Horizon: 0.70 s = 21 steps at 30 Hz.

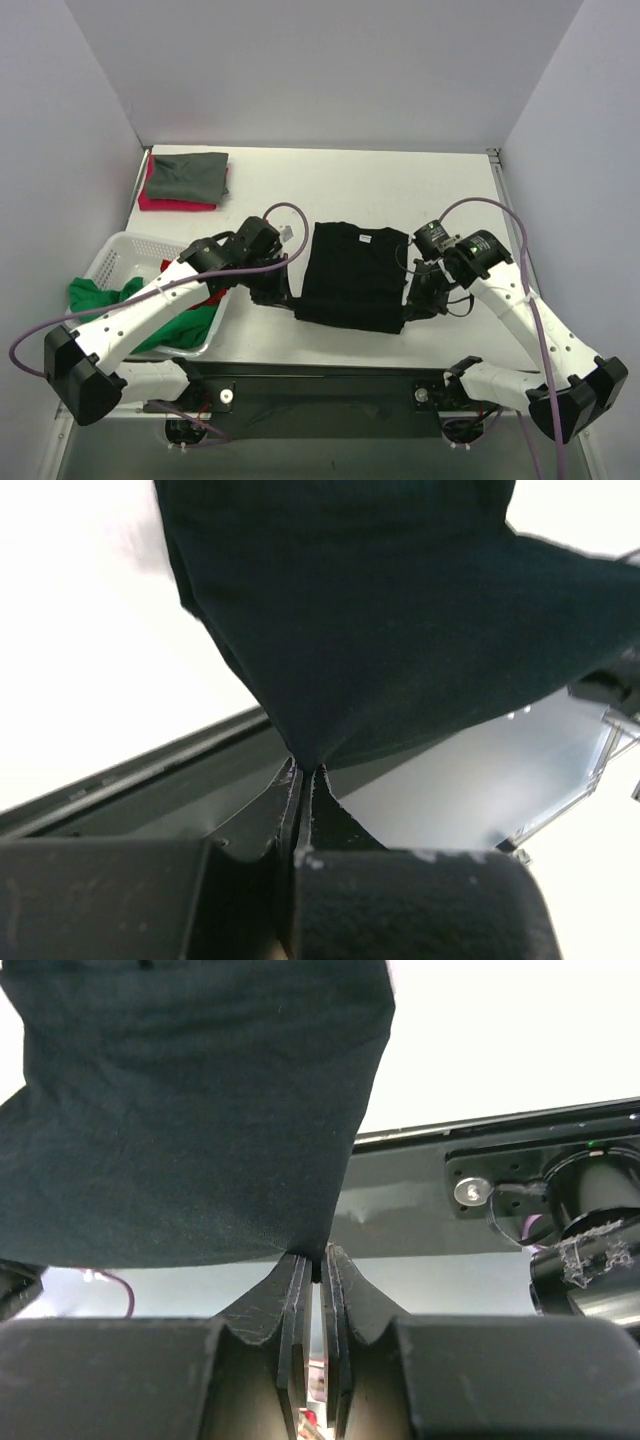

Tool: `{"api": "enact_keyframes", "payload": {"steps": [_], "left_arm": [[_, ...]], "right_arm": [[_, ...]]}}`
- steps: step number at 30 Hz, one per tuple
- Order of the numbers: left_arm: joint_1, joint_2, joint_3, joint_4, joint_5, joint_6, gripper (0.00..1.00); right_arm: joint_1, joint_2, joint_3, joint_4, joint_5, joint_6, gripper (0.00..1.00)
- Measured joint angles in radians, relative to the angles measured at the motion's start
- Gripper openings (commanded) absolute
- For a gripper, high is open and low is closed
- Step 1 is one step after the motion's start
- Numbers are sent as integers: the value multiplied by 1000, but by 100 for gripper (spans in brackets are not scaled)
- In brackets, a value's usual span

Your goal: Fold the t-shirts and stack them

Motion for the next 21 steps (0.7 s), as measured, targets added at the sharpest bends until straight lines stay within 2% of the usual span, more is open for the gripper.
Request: {"api": "enact_keyframes", "payload": {"steps": [9,21], "left_arm": [[111,123,64,100,75,51,0],[227,289,212,170,176,118,0]], "right_arm": [[-173,56,37,40,-5,-100,0],[-267,184,120,103,-29,-202,0]]}}
